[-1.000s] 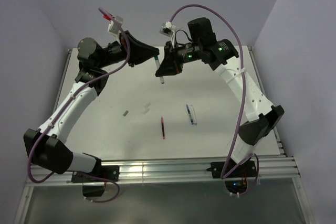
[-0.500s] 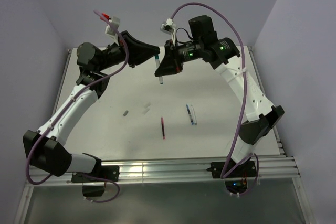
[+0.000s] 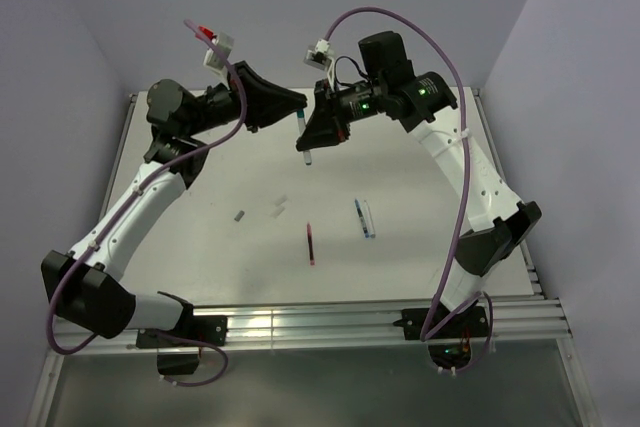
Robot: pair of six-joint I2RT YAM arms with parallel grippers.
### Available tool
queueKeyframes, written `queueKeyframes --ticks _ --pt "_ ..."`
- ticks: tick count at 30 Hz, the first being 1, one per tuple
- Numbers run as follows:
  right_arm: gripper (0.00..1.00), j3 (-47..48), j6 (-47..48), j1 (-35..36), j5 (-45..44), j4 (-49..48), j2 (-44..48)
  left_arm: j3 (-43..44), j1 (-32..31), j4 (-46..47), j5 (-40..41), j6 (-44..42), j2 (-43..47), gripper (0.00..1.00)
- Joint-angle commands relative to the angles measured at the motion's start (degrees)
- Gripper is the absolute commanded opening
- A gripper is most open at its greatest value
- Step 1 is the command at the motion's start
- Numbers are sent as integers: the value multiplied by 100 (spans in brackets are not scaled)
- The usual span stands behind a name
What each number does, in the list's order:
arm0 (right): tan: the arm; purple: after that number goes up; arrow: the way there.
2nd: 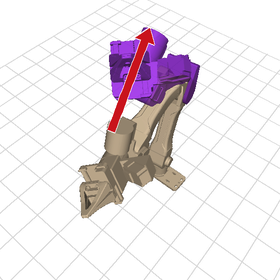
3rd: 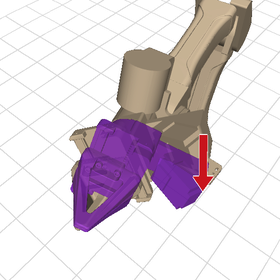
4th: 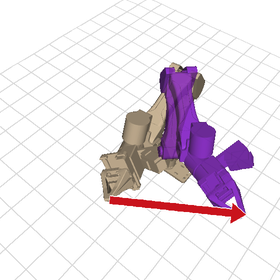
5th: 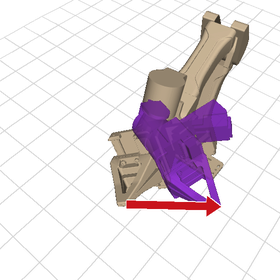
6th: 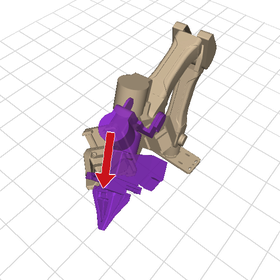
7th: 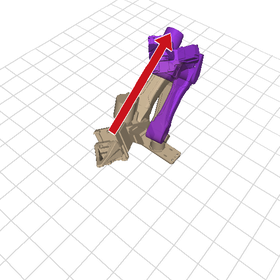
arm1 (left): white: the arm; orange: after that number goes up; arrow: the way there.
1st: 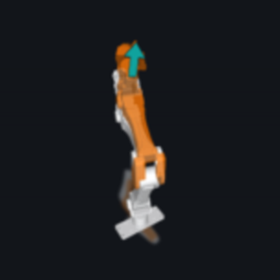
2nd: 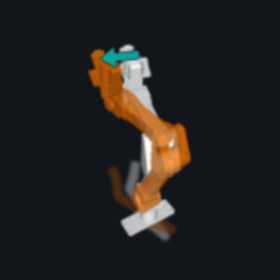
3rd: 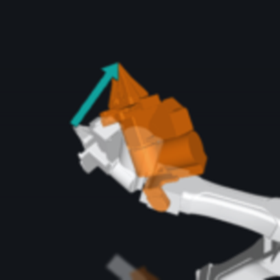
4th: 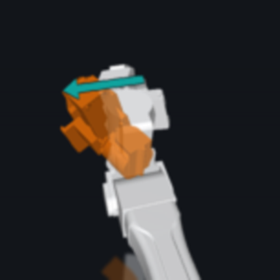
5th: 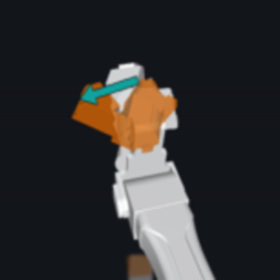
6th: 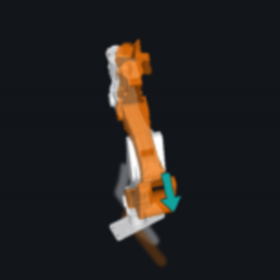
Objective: Insert the pens into the pen caps
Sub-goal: Press the pen cap onto the pen.
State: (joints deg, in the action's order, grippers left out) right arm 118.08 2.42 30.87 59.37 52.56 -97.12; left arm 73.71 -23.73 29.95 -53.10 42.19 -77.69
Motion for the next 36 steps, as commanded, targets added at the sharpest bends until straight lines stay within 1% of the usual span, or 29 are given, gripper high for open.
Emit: queueKeyframes --ticks 1,3,4,5,7,8,9,13,16,17,18,19,20,22,23,25,26,27,30,32,33,34,36 --pt "0 742 206 -222 -57 -2268 361 -604 -537 -2072 -2582 -194 -264 0" --pt "0 804 435 -231 -110 -2101 352 -569 -537 -2291 -2670 -438 -290 0" --pt "0 821 496 -231 -128 -2048 360 -482 -545 -2684 -2696 -588 -308 0" --pt "0 848 566 -231 -128 -1978 352 -402 -537 -2966 -2749 -1007 -369 0" --pt "0 831 611 -231 -84 -1942 378 -140 -537 -3852 -2793 -1449 -483 0" --pt "0 830 646 -231 -75 -1925 378 -60 -537 -4039 -2819 -1712 -519 0" --pt "0 830 646 -231 -101 -1916 378 2 -537 -4102 -2820 -1741 -554 0" --pt "0 918 690 -231 -172 -1881 369 -155 -537 -3726 -2873 -1434 -493 0" --pt "0 962 743 -231 -242 -1863 361 -480 -537 -2779 -2881 -821 -344 0" --pt "0 971 786 -231 -260 -1837 352 -568 -537 -2167 -2916 -322 -335 0" --pt "0 980 813 -231 -321 -1828 343 -673 -545 -2021 -2934 -152 -343 0" --pt "0 1032 865 -231 -339 -1819 352 -674 -537 -1994 -2978 -98 -369 0" --pt "0 1059 892 -231 -374 -1767 343 -657 -545 -2063 -2978 -237 -378 0" --pt "0 1120 1041 -231 -453 -1696 361 -490 -537 -2703 -2960 -570 -448 0" --pt "0 1138 1094 -231 -497 -1609 352 -342 -545 -3201 -2986 -877 -501 0" --pt "0 1191 1269 -231 -637 -1512 361 -174 -554 -3793 -2961 -1273 -632 0" --pt "0 1191 1322 -222 -655 -1450 369 -95 -554 -4022 -2943 -1658 -659 0" --pt "0 1191 1366 -222 -673 -1415 378 2 -554 -4294 -2951 -1766 -686 0" --pt "0 1147 1472 -204 -726 -1353 361 12 -572 -4366 -2961 -1925 -660 0" --pt "0 1173 1481 -205 -734 -1353 343 -111 -589 -4157 -2890 -1873 -581 0" --pt "0 1199 1481 -204 -734 -1353 343 -190 -598 -3999 -2890 -1760 -537 0" --pt "0 1226 1481 -204 -769 -1362 308 -278 -607 -3589 -2864 -1567 -441 0" --pt "0 1296 1472 -196 -787 -1362 282 -497 -607 -3235 -2741 -1443 -265 0"
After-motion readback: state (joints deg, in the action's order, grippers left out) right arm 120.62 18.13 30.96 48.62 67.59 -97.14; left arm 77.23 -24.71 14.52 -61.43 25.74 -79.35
